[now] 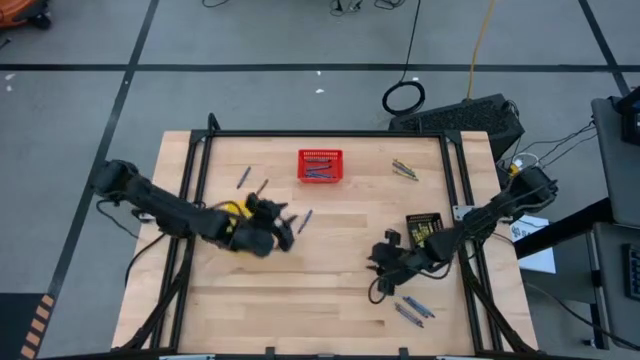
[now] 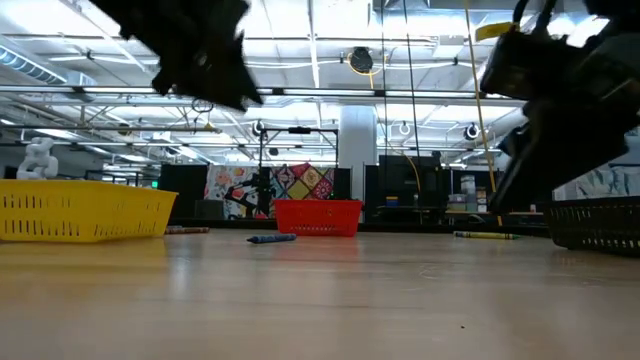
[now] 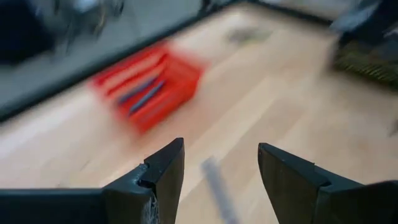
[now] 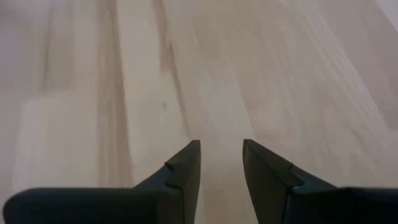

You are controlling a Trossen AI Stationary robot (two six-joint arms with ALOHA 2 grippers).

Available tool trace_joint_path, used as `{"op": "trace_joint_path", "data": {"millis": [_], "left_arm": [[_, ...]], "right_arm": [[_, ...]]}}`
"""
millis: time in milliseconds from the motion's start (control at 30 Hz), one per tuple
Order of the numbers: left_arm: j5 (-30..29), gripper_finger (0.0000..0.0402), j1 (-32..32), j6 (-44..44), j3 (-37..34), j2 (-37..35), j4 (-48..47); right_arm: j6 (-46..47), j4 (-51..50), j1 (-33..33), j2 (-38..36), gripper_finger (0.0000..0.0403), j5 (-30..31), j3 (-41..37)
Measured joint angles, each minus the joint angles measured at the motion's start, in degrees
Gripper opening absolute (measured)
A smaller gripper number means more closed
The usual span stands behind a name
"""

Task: Sort crayons
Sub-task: Put the brown crayon into the yellow basket

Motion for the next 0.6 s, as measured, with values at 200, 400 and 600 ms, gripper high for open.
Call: {"op": "trace_joint_path", "data": {"millis": [200, 400, 600], "left_arm": [[11.58, 0.0208, 13.39, -7.09, -0.04, -1.71, -17.87], [21.49, 0.0208, 27.29, -2.52, -0.09, 2.03, -19.89], [25.34, 0.0208, 35.74, 3.11, -0.09, 7.46, -19.28]], "right_arm": [[-7.01, 10.78, -0.96, 3.87, 0.0105, -0.12, 0.0], [-10.67, 16.79, -0.94, 5.27, 0.0105, -0.05, 0.04], [-11.59, 17.18, -0.96, 5.37, 0.0105, -0.11, 0.0]]}}
